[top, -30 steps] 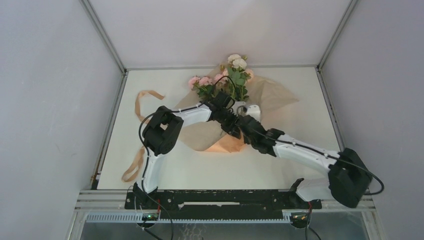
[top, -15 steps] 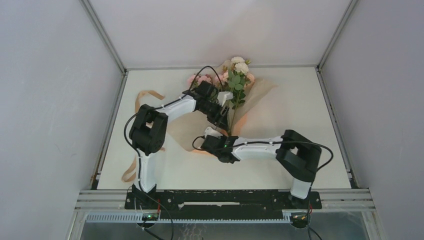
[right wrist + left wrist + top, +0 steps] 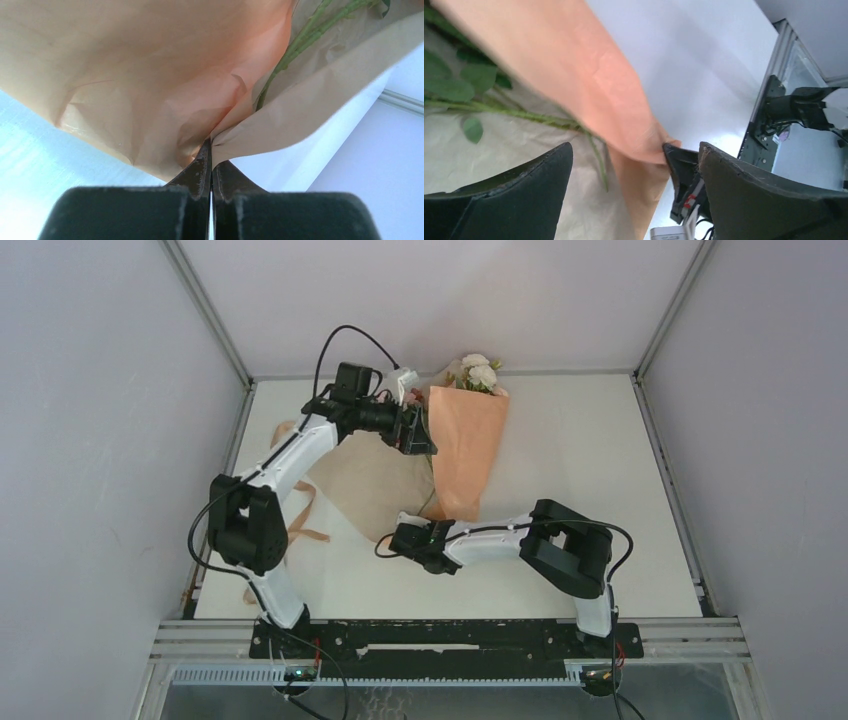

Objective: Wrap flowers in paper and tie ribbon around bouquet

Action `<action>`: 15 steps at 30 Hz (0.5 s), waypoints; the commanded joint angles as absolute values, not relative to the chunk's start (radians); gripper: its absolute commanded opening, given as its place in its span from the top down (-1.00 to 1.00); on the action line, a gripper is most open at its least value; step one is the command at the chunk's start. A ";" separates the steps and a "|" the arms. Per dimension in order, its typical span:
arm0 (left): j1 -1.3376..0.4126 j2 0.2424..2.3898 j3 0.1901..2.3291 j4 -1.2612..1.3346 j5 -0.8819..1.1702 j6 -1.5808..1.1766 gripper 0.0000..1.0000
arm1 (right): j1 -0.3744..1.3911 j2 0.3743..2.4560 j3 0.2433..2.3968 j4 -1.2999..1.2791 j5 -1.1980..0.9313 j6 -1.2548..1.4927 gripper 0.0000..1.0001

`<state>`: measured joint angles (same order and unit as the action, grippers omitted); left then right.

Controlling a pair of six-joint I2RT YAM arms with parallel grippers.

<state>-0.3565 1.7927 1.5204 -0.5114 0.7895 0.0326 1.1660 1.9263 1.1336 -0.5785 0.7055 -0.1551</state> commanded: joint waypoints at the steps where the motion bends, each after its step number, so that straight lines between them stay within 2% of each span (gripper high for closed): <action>1: -0.389 1.798 1.506 -0.449 0.841 -0.048 -0.99 | 1.179 1.940 1.161 -0.579 0.711 -0.168 1.00; 10: -0.366 1.906 1.498 -0.408 0.707 -0.146 -0.99 | 1.178 1.933 1.161 -0.583 0.710 -0.167 1.00; 15: -0.364 2.000 1.532 -0.326 0.866 -0.212 -0.99 | 1.175 1.936 1.161 -0.584 0.709 -0.171 1.00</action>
